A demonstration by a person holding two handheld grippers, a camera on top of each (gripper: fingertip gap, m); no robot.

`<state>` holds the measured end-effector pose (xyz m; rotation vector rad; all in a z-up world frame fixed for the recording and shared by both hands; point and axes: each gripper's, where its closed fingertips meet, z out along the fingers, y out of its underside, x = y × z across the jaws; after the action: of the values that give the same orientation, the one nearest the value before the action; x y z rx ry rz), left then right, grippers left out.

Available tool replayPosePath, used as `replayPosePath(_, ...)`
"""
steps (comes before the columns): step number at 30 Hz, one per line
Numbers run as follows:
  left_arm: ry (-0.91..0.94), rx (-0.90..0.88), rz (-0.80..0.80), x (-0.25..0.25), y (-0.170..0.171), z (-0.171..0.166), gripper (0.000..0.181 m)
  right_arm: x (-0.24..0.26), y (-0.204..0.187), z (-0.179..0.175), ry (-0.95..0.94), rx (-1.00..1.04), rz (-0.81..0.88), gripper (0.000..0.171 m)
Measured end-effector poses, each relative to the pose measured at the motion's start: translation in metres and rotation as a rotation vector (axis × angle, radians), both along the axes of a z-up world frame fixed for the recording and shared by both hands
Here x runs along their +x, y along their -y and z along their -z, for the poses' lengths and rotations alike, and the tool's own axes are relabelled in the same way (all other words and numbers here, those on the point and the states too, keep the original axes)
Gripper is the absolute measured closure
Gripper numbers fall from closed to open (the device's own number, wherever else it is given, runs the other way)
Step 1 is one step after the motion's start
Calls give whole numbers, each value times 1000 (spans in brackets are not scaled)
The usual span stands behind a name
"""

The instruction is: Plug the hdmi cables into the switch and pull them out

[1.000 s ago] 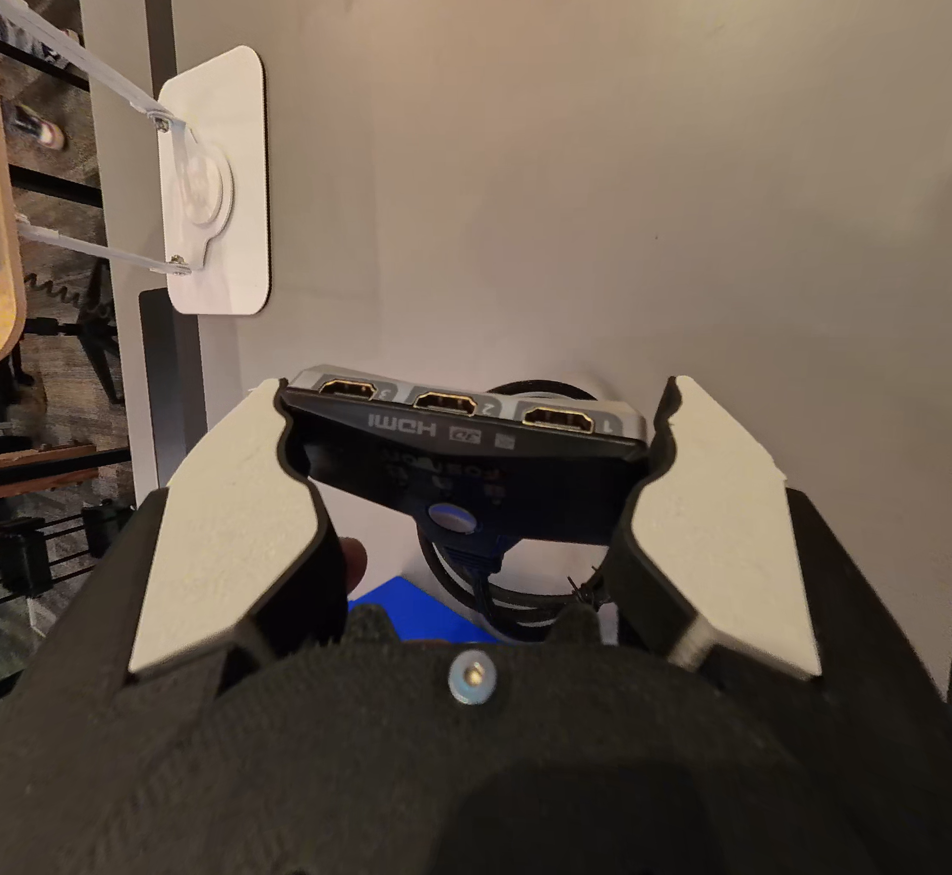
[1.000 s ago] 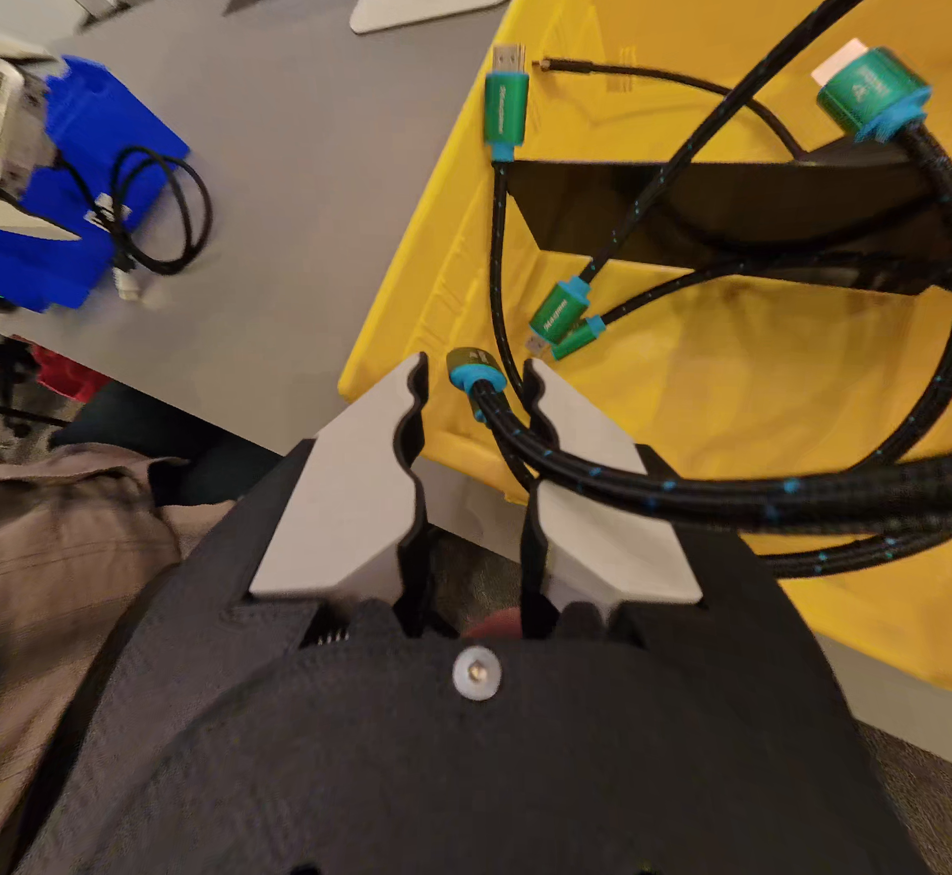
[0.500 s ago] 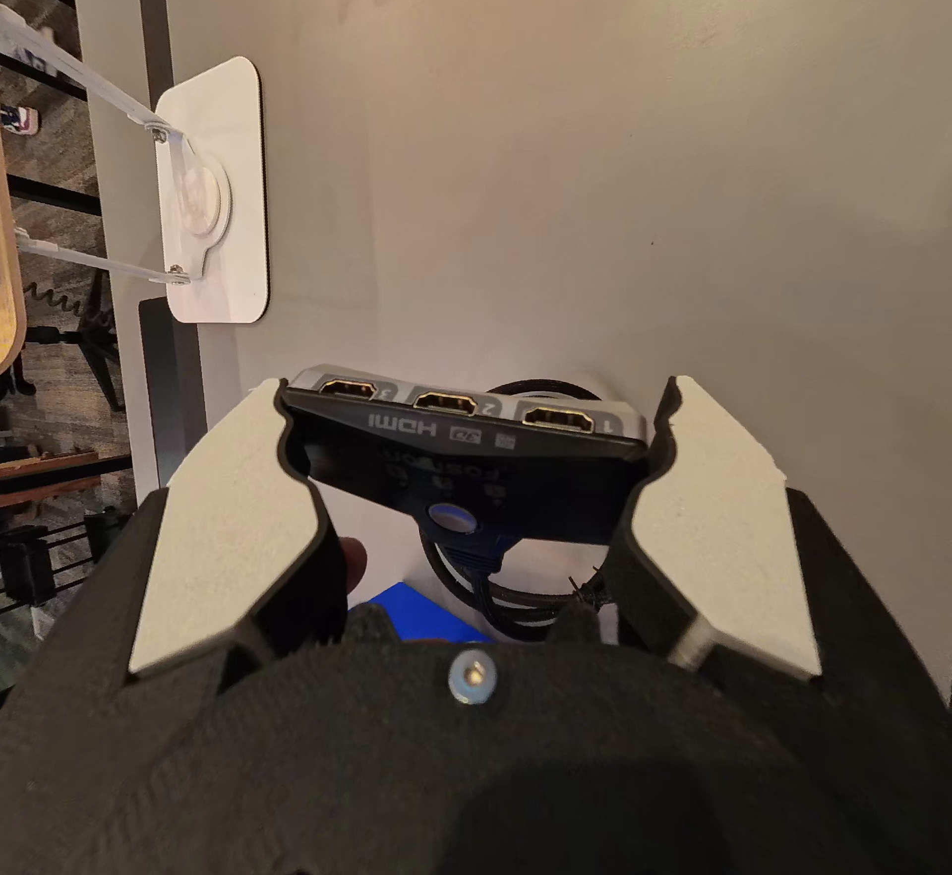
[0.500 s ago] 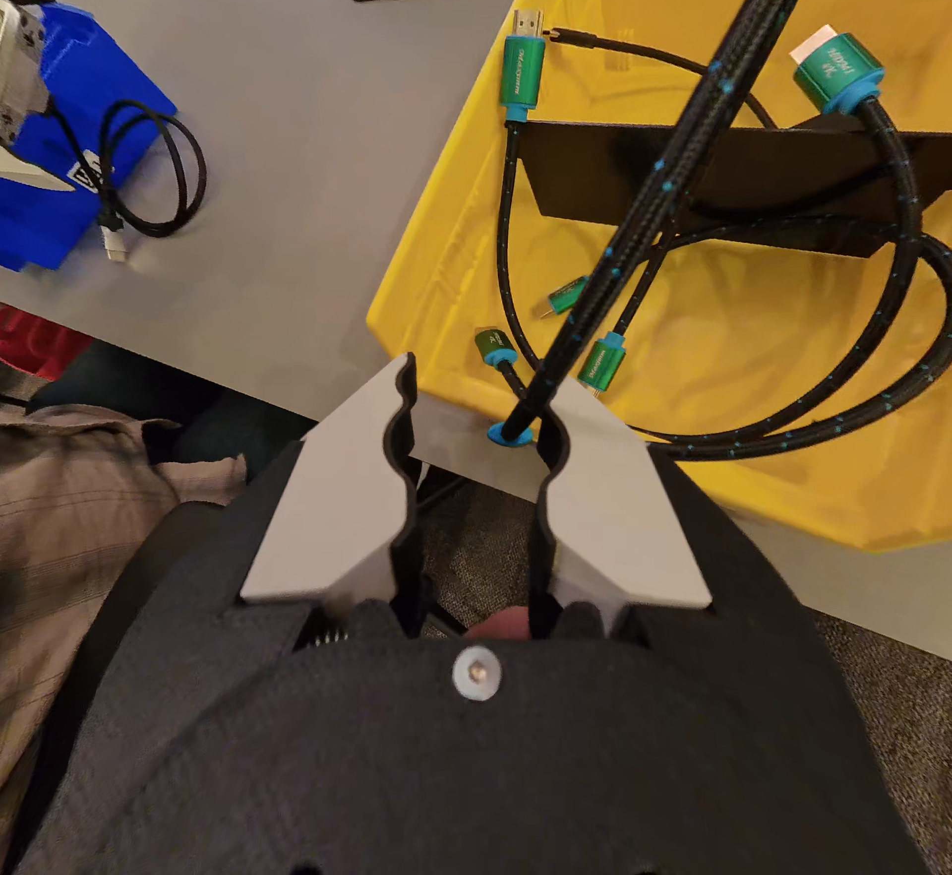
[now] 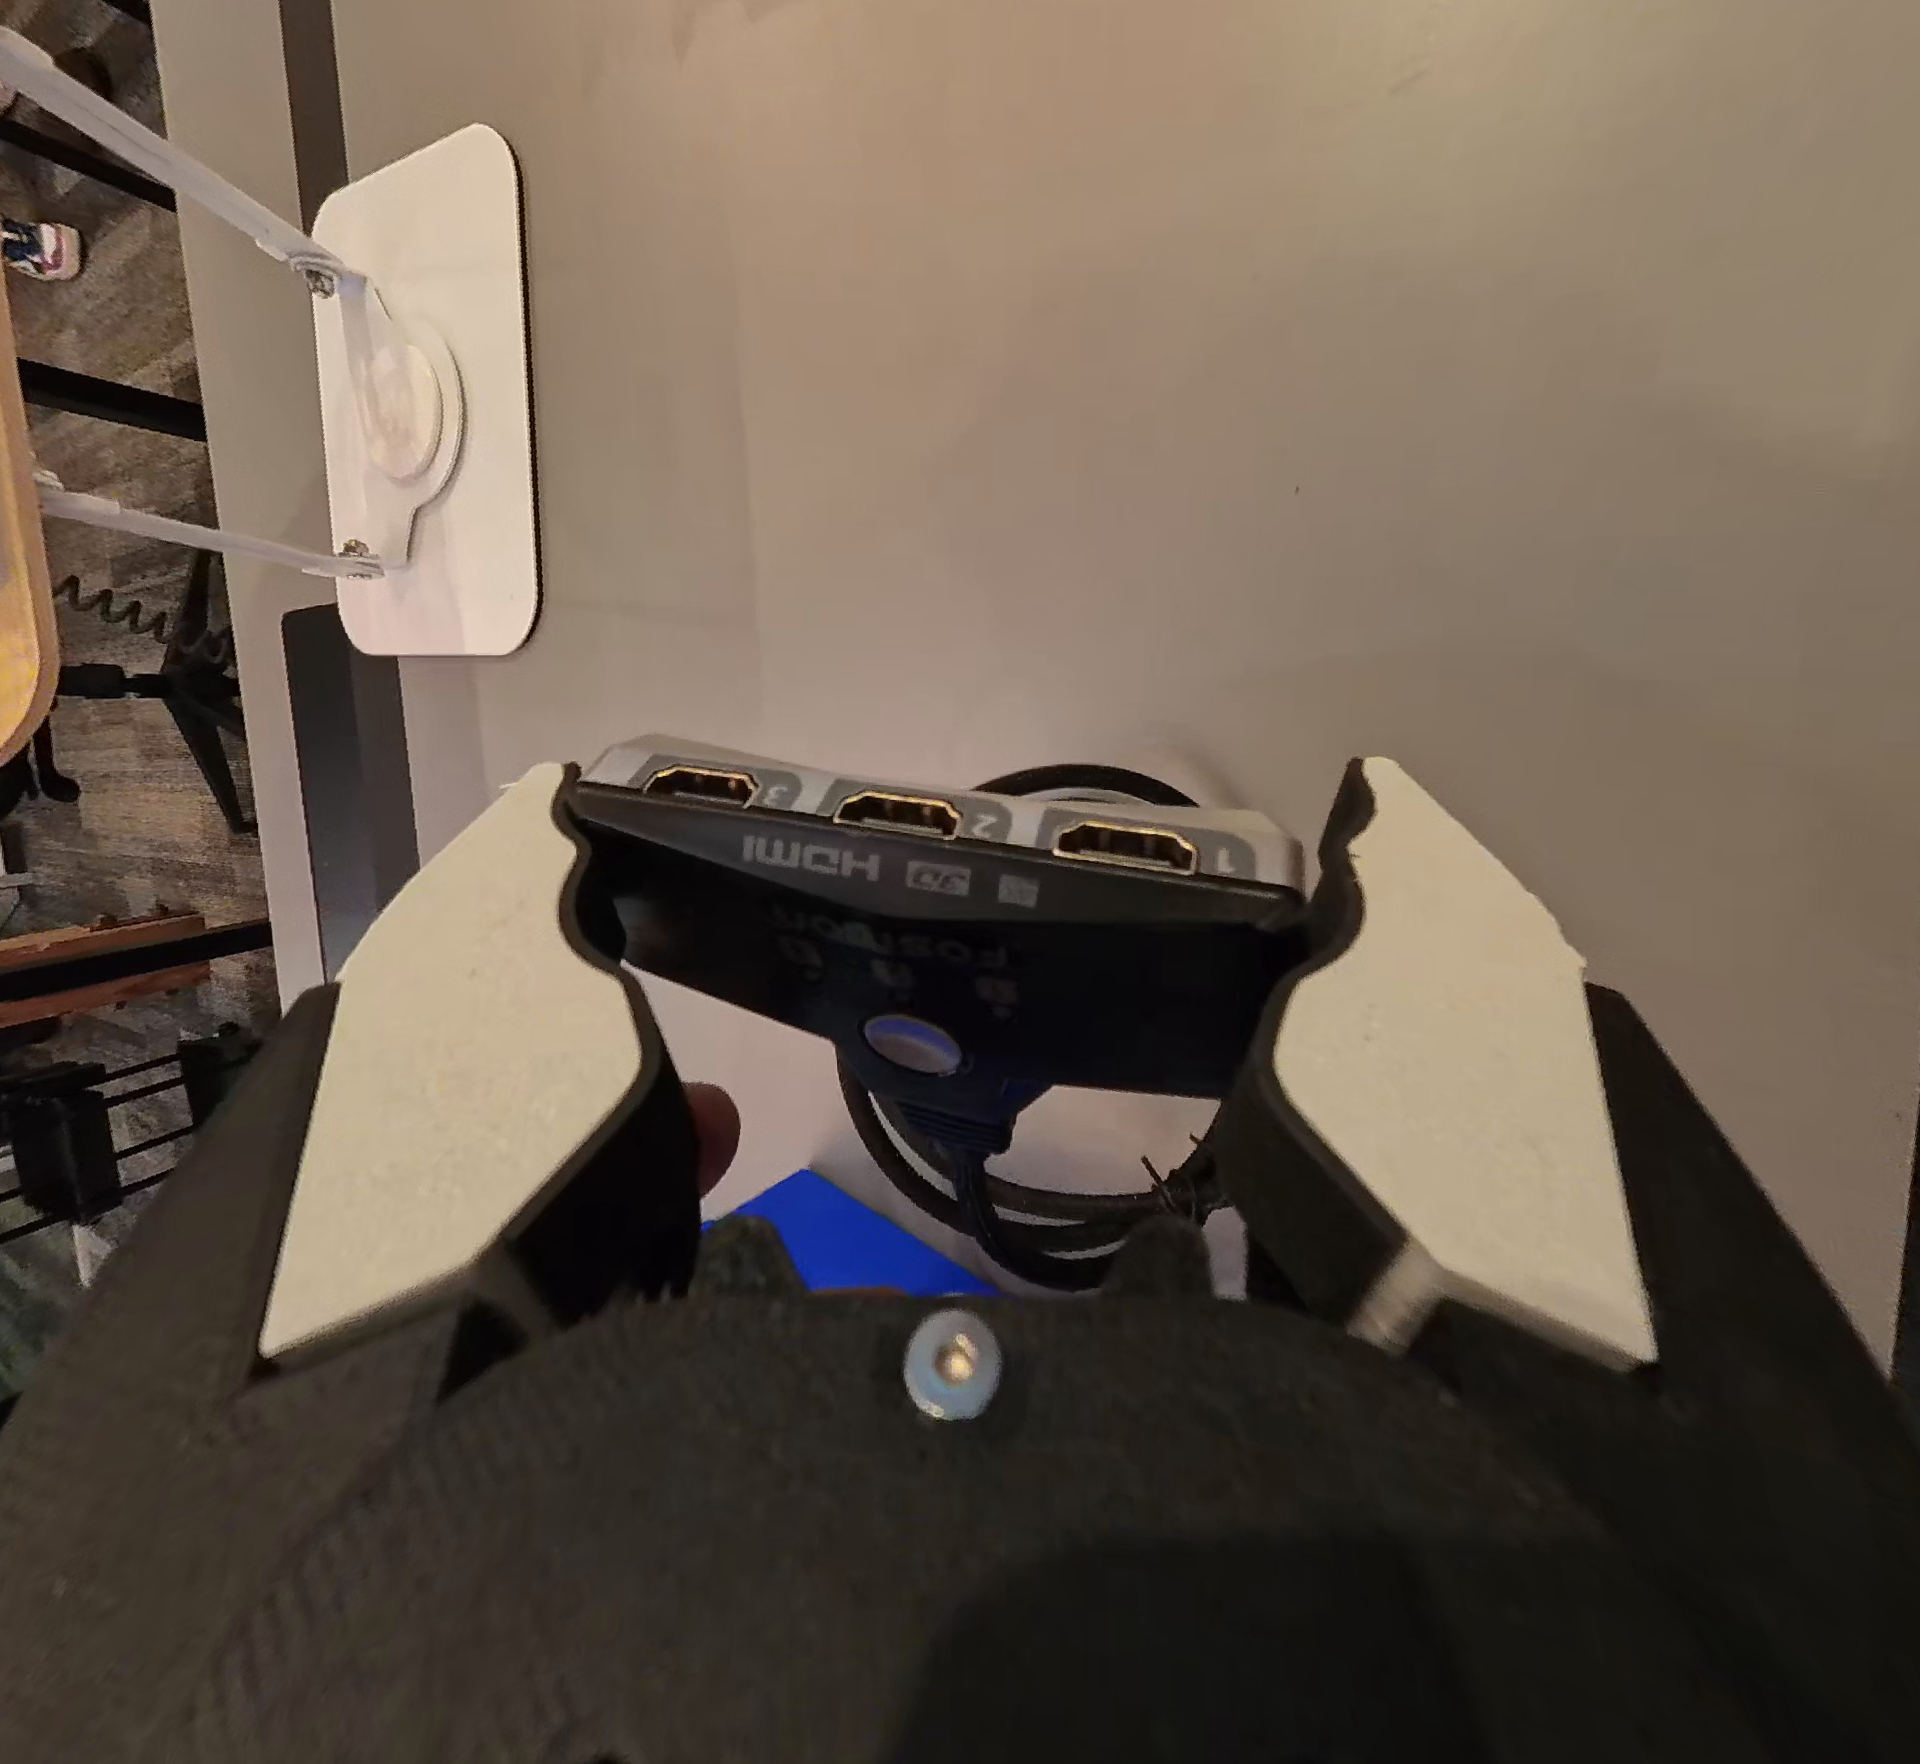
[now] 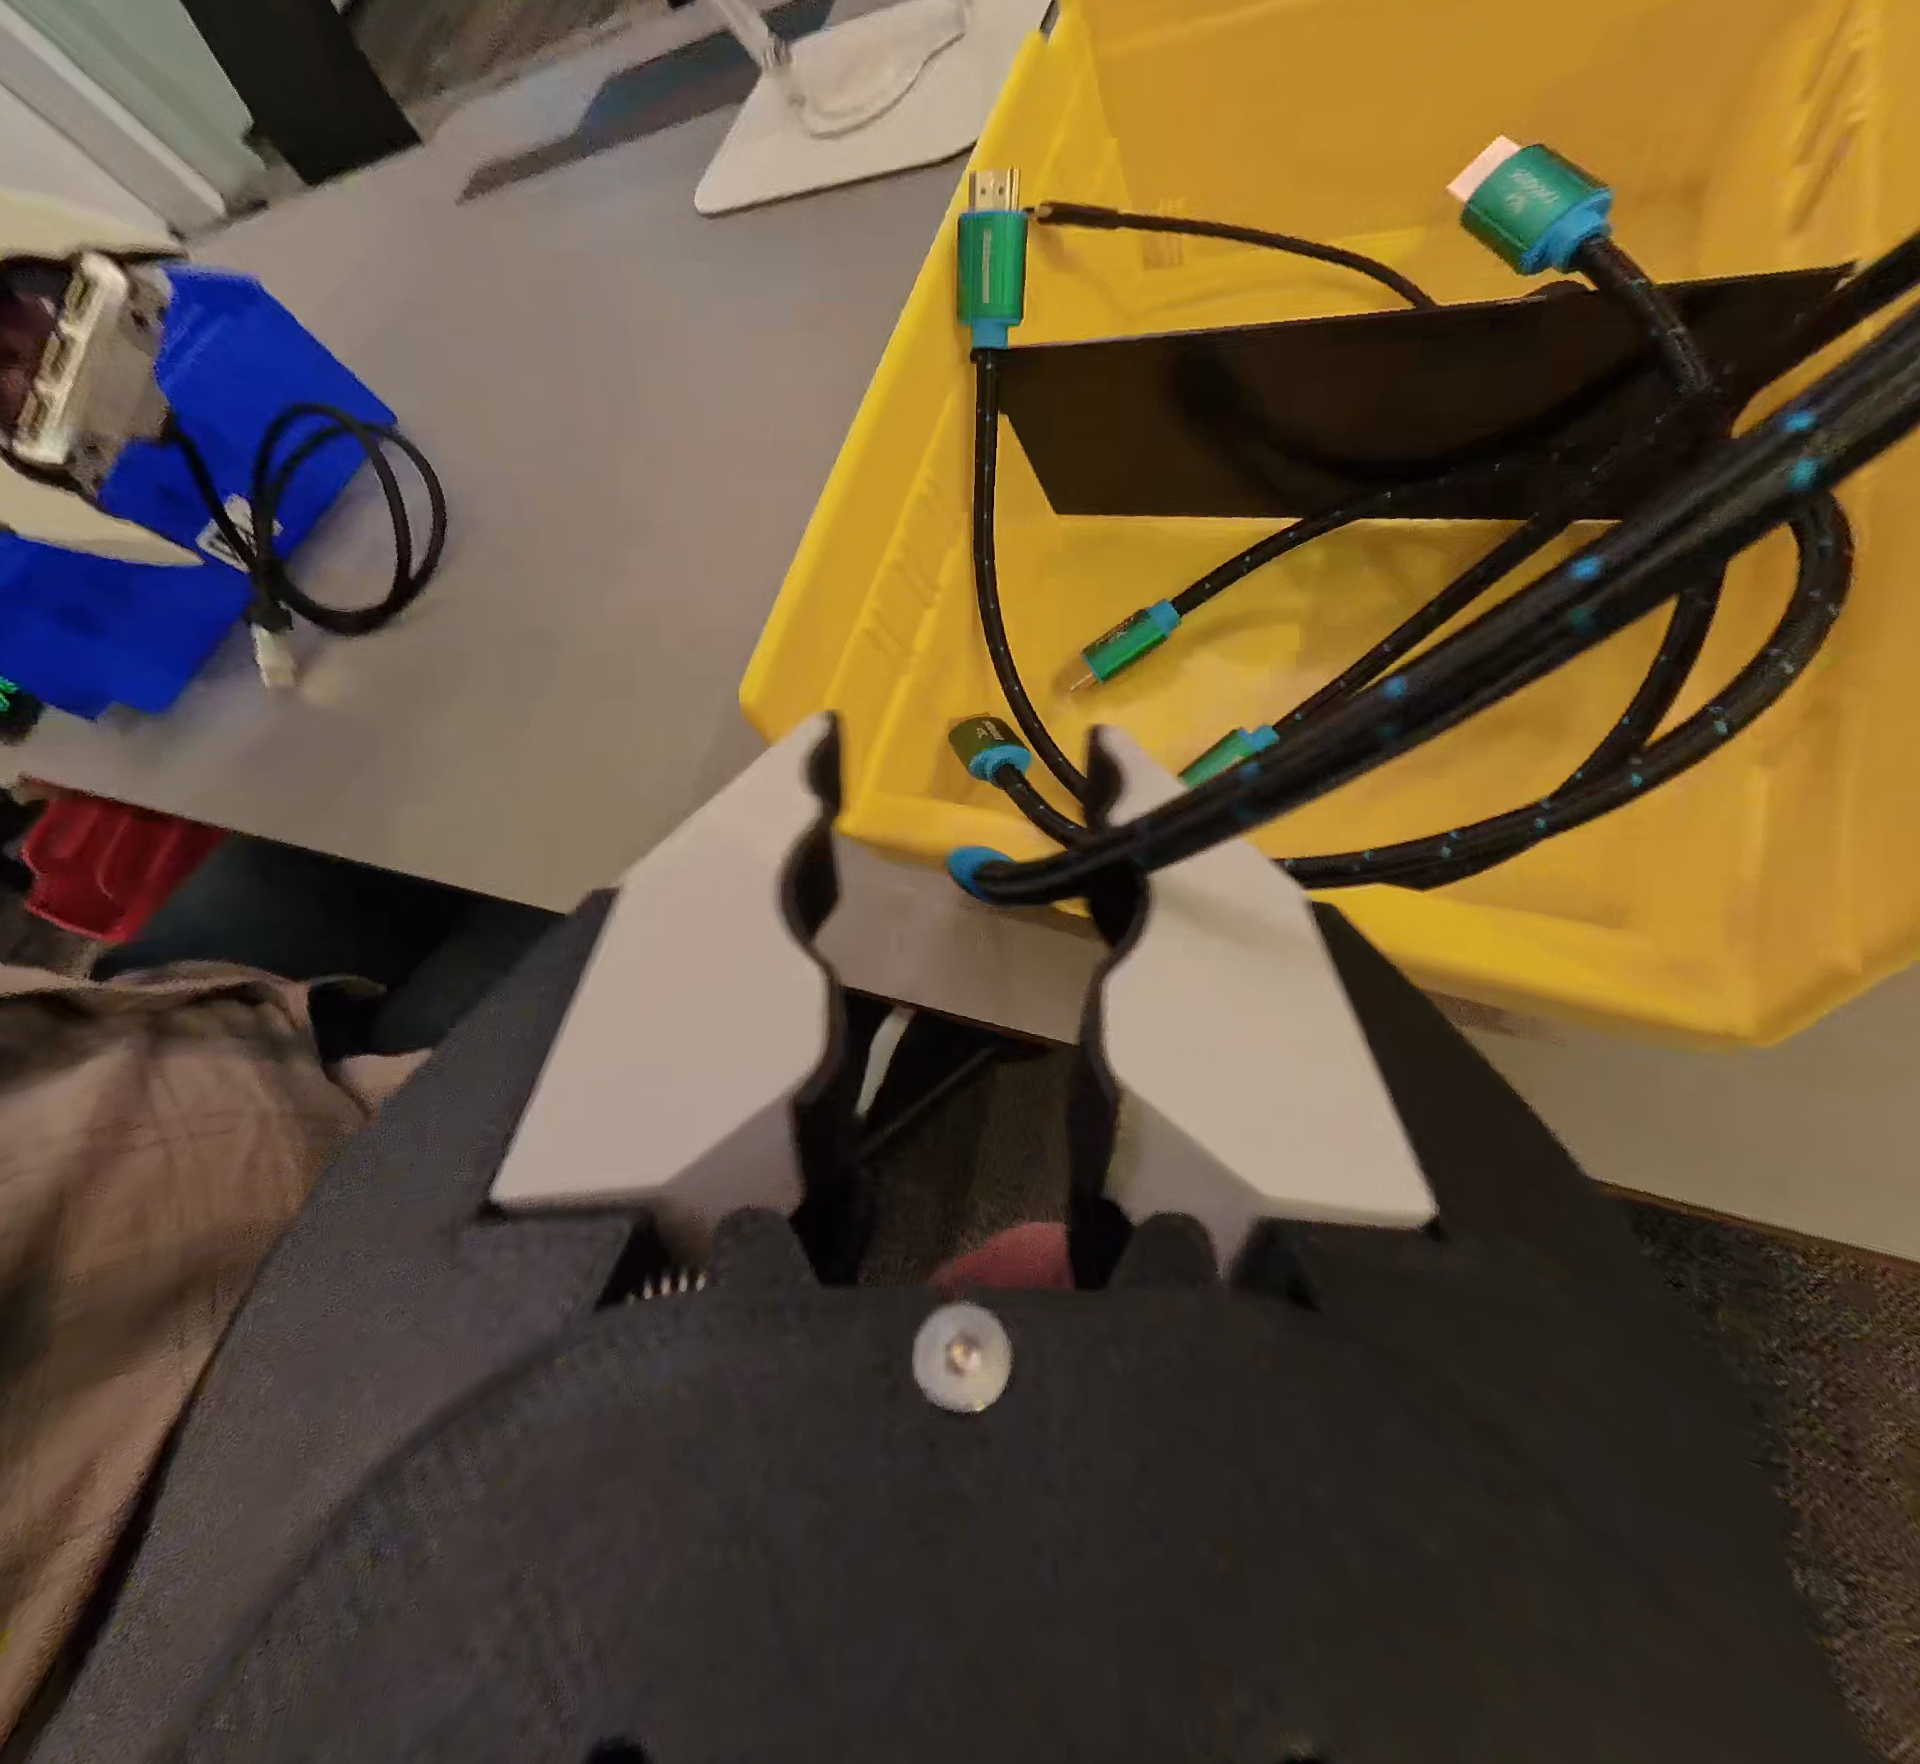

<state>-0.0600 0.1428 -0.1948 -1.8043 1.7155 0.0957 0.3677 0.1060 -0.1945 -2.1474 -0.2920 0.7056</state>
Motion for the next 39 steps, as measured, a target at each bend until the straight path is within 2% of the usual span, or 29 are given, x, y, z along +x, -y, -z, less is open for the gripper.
replayPosePath(1, -1, 0, 3, 1, 0, 0, 54, -1, 0, -1, -18, 3, 6, 147)
replayPosePath(2, 0, 0, 6, 2, 0, 0, 54, -2, -1, -2, -46, 7, 8, 158)
replayPosePath(6, 0, 2, 18, 8, 1, 0, 54, -2, -19, -14, -121, 58, 45, 171)
replayPosePath(12, 4, 6, 21, 9, 3, -2, 54, -9, -51, -34, -200, 193, 44, 171)
replayPosePath(16, 4, 2, 14, 6, 4, -2, 54, -13, -60, -53, -227, 275, 29, 171)
replayPosePath(19, 5, 0, 15, 5, 3, -1, 53, -17, -62, -67, -328, 347, -3, 171)
replayPosePath(21, 8, 0, 18, 7, 2, 0, 53, -10, -65, -46, -280, 292, 26, 171)
replayPosePath(24, 12, -3, 21, 7, 2, 2, 54, 2, -59, -8, -113, 184, 77, 171)
replayPosePath(30, 0, -13, 26, 9, 1, 7, 54, 21, -42, 23, 212, 53, 96, 131)
replayPosePath(36, 1, -9, 30, 11, 3, 5, 54, 51, -26, 35, 613, -47, 83, 103)
replayPosePath(39, -3, -7, 29, 10, 4, 5, 54, 63, -19, 29, 722, -57, 82, 94)
